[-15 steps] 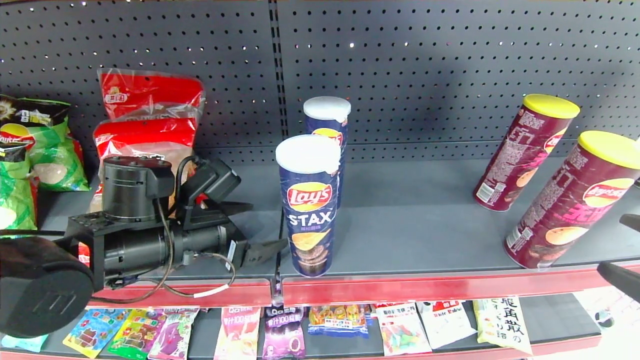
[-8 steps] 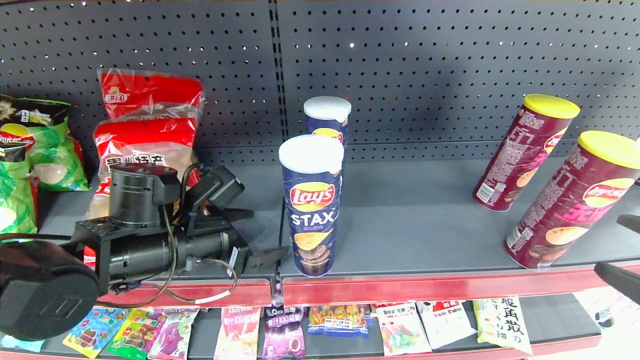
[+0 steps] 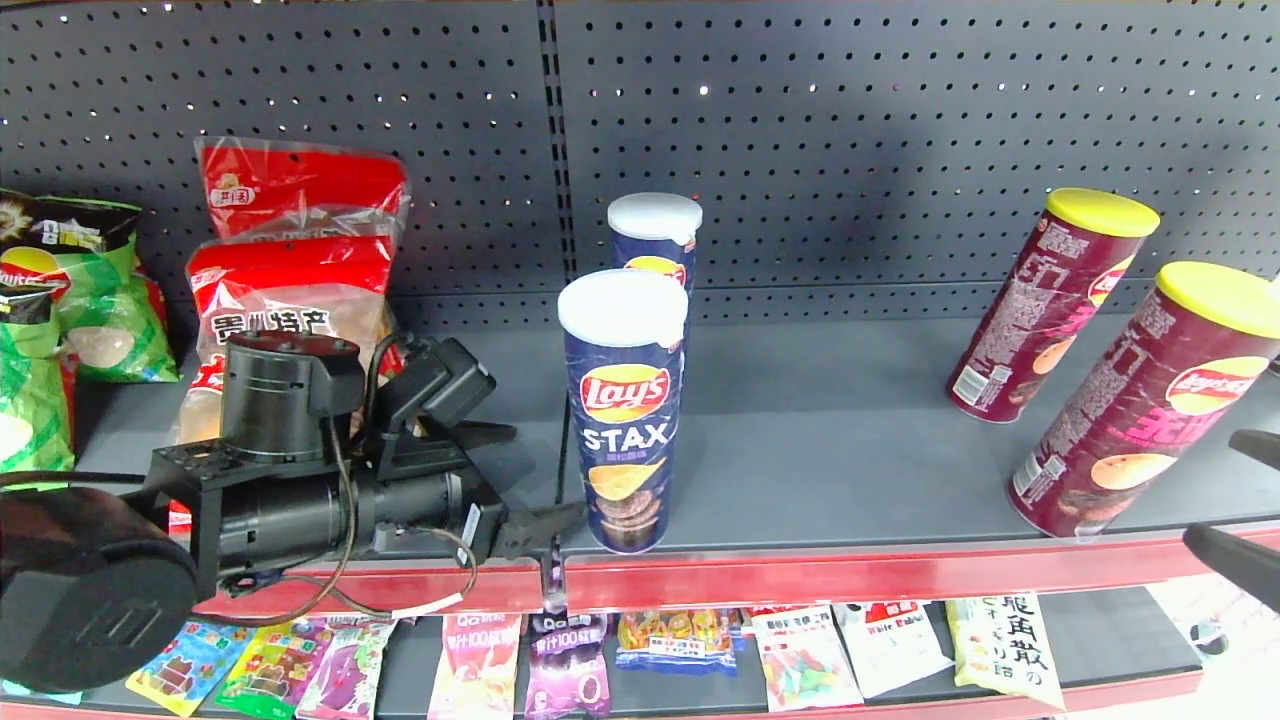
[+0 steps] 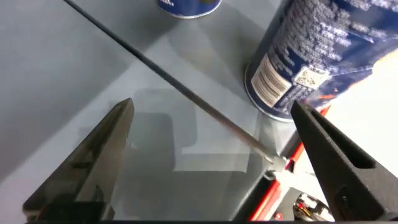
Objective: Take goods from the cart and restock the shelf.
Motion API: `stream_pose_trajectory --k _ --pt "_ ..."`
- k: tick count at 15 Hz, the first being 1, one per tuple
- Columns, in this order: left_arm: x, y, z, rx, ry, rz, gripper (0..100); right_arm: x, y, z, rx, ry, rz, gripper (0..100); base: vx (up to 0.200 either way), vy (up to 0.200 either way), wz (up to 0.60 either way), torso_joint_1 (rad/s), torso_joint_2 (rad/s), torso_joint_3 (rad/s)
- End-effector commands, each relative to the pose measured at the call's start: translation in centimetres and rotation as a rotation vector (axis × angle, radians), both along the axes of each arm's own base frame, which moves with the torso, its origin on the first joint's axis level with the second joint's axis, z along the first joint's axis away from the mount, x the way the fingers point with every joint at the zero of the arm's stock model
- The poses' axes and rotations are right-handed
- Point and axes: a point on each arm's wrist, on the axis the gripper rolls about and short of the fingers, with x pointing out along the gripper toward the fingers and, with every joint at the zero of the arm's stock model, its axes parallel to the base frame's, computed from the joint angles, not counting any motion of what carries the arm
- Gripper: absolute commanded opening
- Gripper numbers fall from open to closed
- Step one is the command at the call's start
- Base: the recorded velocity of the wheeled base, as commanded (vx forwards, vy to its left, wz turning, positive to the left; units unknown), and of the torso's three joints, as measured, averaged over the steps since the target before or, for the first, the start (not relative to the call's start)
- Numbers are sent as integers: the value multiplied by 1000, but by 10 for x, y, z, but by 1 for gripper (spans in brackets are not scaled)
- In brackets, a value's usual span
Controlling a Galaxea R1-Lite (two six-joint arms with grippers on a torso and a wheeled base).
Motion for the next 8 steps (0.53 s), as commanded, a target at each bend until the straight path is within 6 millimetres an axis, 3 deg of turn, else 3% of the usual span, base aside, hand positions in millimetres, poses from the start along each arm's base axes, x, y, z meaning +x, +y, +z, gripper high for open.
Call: stream_pose_trajectory --k 1,8 --pt "4 -2 -1 1 1 -1 100 1 0 0 -1 2 0 100 0 0 0 0 0 0" --pt "10 -5 -2 1 1 -1 100 2 1 -1 -3 8 1 100 0 0 0 0 0 0"
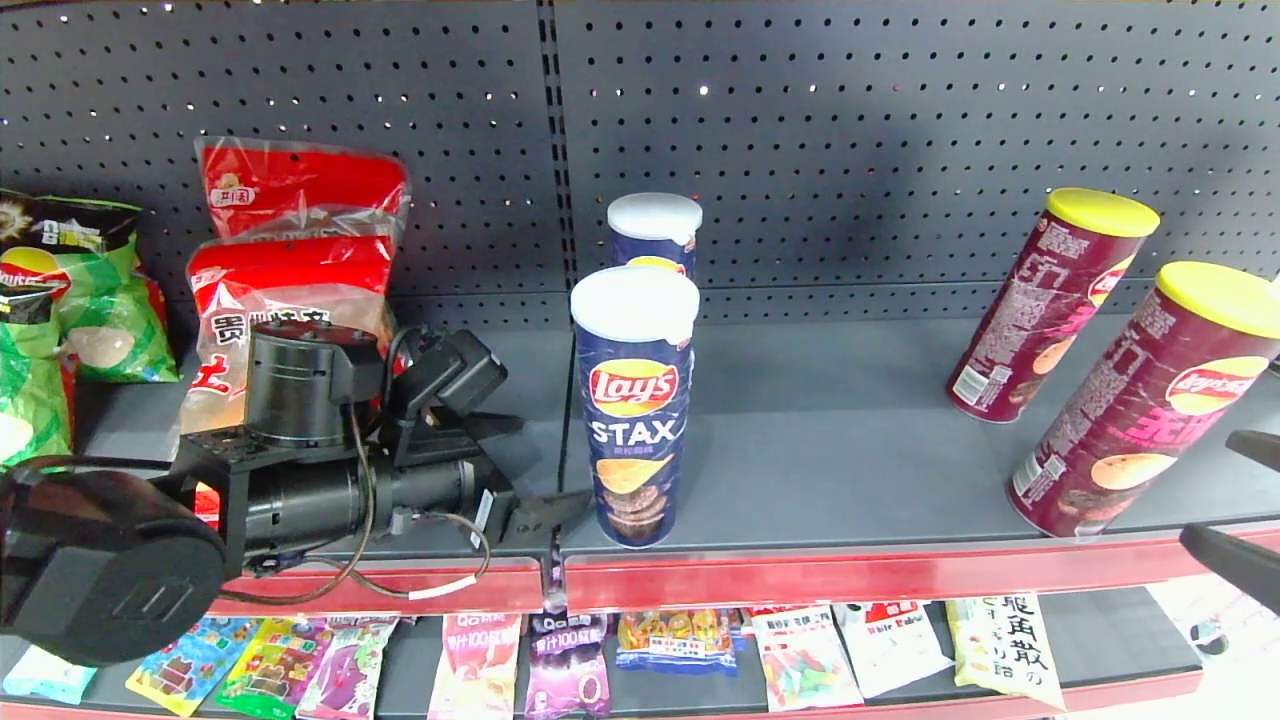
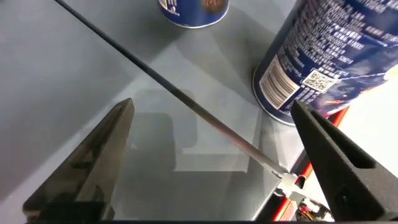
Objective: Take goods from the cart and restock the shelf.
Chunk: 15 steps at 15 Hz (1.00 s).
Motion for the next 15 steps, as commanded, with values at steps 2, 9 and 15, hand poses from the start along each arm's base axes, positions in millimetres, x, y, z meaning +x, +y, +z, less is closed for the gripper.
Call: stream_pose_trajectory --k 2,9,15 --pt "-2 1 -1 2 5 -1 100 1 0 0 -2 4 1 100 0 0 0 0 0 0" --pt "-55 35 39 -78 -95 196 100 -1 0 -21 -23 62 8 100 0 0 0 0 0 0" --pt "-155 92 70 -81 -75 568 100 -43 -17 -71 -29 24 -182 100 0 0 0 0 0 0"
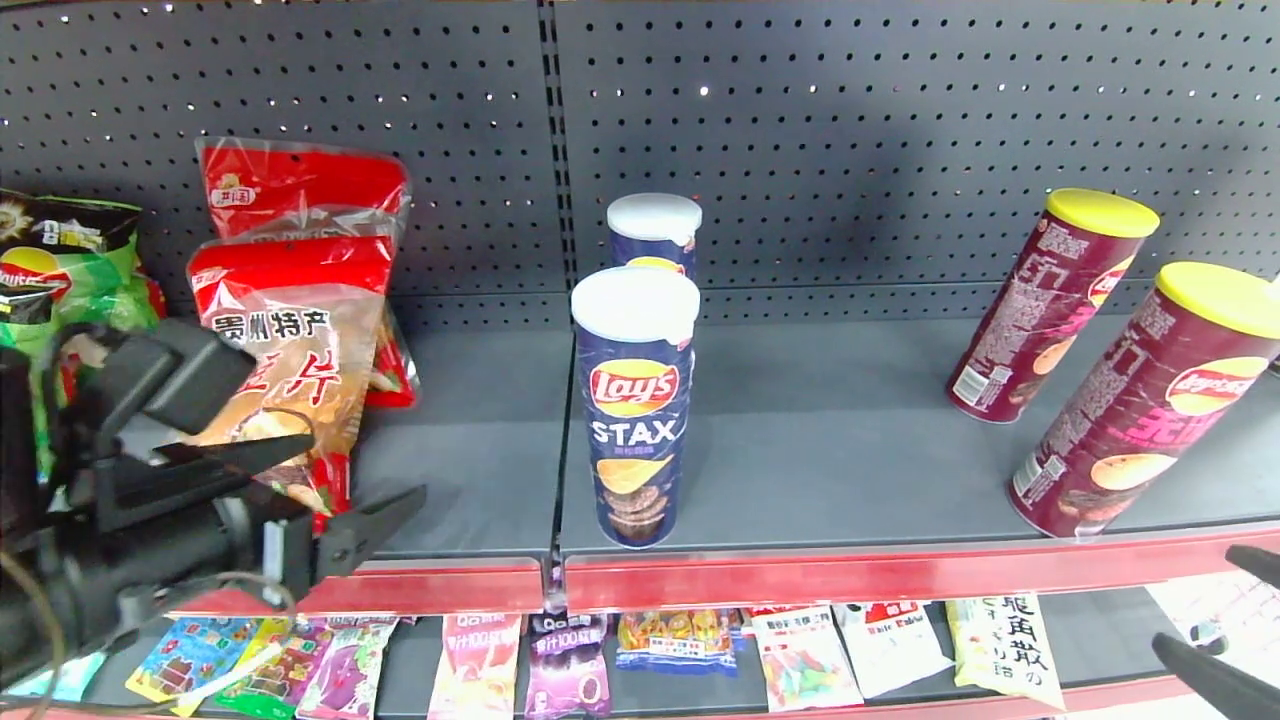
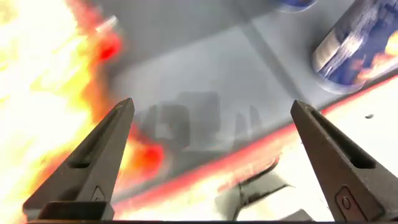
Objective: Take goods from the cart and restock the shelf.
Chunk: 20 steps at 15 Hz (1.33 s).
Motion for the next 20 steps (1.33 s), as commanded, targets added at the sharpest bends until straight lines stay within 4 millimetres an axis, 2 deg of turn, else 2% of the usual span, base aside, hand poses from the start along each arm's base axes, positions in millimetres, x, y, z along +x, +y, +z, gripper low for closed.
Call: stream_pose_trajectory --k 1,3,4,6,9,11,13,16,17,20 --pt "-63 35 15 -44 -75 124 100 -28 -9 -26 11 -63 -68 100 0 0 0 0 0 0" --pt "-87 45 4 -39 -69 137 100 -41 -12 -39 6 -57 -84 100 0 0 0 0 0 0" --pt "-110 55 -10 -35 -58 154 100 -53 -15 -48 3 -45 -84 100 0 0 0 0 0 0" --pt "-141 68 -32 -28 -42 229 100 -69 -18 -62 -2 -43 -110 100 0 0 0 0 0 0" --pt "-174 76 -64 -25 -7 321 100 -74 -22 -71 -36 -30 -294 100 0 0 0 0 0 0" --pt "-183 74 -78 -46 12 423 100 -72 -24 -78 -65 -6 -399 100 0 0 0 0 0 0" --pt "-190 70 -95 -60 -19 539 100 -72 -25 -79 -65 -3 -422 100 0 0 0 0 0 0" --pt "-201 69 -100 -104 -120 492 100 -72 -25 -80 -46 4 -424 100 0 0 0 0 0 0" --pt "-203 67 -103 -147 -128 395 100 -71 -24 -81 -23 9 -391 100 0 0 0 0 0 0" --pt "-198 66 -104 -171 -162 337 100 -68 -17 -84 35 -32 -125 100 0 0 0 0 0 0"
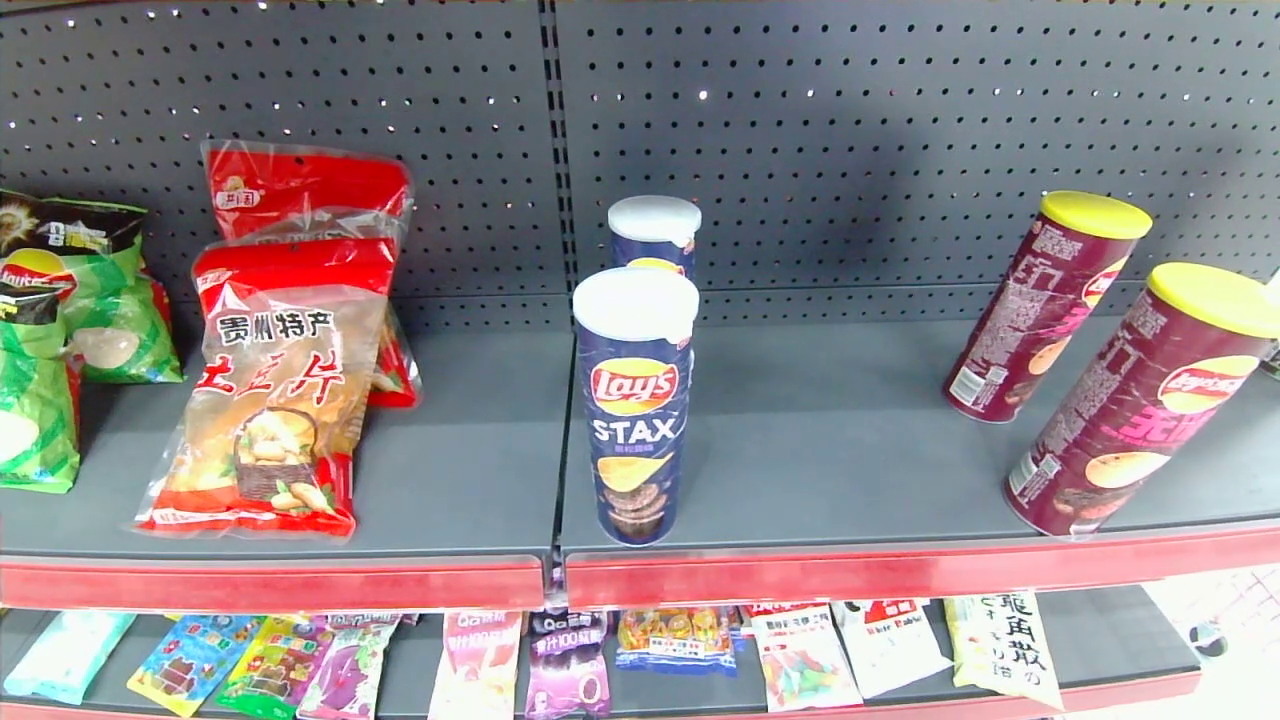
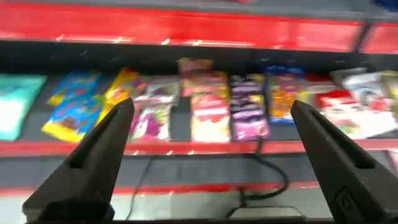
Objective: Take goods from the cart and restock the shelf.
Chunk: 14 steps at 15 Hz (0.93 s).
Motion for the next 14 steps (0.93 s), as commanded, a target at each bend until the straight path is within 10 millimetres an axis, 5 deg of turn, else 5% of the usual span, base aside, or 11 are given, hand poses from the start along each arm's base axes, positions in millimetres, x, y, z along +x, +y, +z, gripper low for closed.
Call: stream_pose_trajectory --k 1,6,7,12,14 --pt "-1 -1 -4 -13 -11 -59 100 4 2 -5 5 4 58 100 0 0 0 0 0 0" --pt "6 -2 -5 -41 -77 -75 100 15 -1 10 -36 37 -331 100 0 0 0 0 0 0" --pt "6 -2 -5 -38 -77 -67 100 9 0 -3 -37 -2 -378 100 0 0 0 0 0 0" --pt "8 3 -7 -8 -91 134 100 1 1 -16 -4 -140 -291 100 0 0 0 0 0 0" --pt "16 -1 -10 -6 -173 -69 100 2 2 -16 -15 -121 -255 100 0 0 0 0 0 0"
